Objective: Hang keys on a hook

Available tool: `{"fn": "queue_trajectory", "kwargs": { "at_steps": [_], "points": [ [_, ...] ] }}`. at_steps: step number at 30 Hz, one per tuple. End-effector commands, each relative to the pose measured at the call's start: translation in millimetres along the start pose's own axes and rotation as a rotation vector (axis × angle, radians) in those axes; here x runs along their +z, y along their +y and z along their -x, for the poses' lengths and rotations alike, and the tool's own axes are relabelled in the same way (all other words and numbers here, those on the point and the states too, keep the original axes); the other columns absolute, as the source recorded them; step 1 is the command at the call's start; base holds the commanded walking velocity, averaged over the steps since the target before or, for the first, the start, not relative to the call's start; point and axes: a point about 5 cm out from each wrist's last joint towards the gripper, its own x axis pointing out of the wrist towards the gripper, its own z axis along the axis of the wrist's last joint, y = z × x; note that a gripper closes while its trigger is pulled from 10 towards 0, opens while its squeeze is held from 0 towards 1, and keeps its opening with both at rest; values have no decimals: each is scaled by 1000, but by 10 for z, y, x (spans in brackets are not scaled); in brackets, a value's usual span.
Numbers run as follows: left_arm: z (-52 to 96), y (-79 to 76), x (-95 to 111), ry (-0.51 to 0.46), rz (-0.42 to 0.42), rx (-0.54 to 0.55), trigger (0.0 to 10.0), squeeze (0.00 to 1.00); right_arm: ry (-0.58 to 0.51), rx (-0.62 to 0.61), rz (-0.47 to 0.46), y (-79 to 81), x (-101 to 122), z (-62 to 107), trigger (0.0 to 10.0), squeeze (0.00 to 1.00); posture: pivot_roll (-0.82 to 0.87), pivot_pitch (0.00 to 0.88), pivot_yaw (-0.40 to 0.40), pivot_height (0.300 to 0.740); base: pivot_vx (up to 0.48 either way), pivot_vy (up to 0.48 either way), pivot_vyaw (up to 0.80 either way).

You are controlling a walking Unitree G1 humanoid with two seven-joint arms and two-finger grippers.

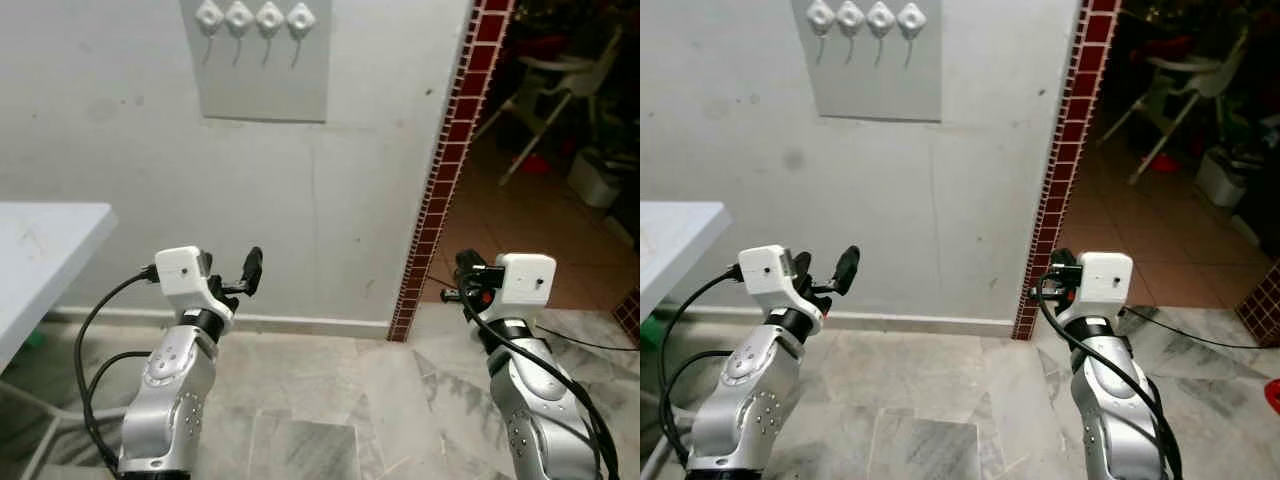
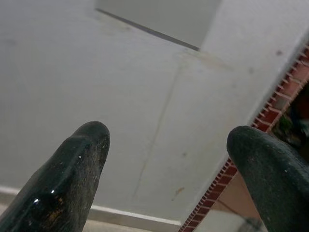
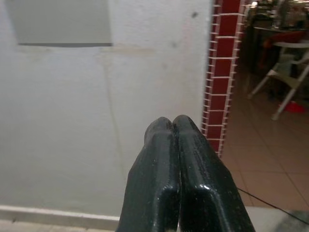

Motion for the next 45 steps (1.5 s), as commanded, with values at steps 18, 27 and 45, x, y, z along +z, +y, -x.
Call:
{"fn": "queue_trajectory", "kwargs": {
  "at_steps": [18, 27, 45],
  "points": [
    [4, 4, 34, 13, 45, 61, 10000, 0, -9, 48, -9, 66, 80, 57, 10000, 0, 6, 0, -56, 715, 100, 66, 0],
    [-11, -79, 63, 4, -12, -7, 10000, 0, -47, 28, -11, 37, 136, 21, 10000, 0, 8, 0, -52, 715, 0, 0, 0],
    [-106, -80, 257, -39, -62, -66, 10000, 0, -146, -3, -22, -36, 333, -124, 10000, 0, 12, 0, -39, 715, 0, 0, 0]
  ]
}}
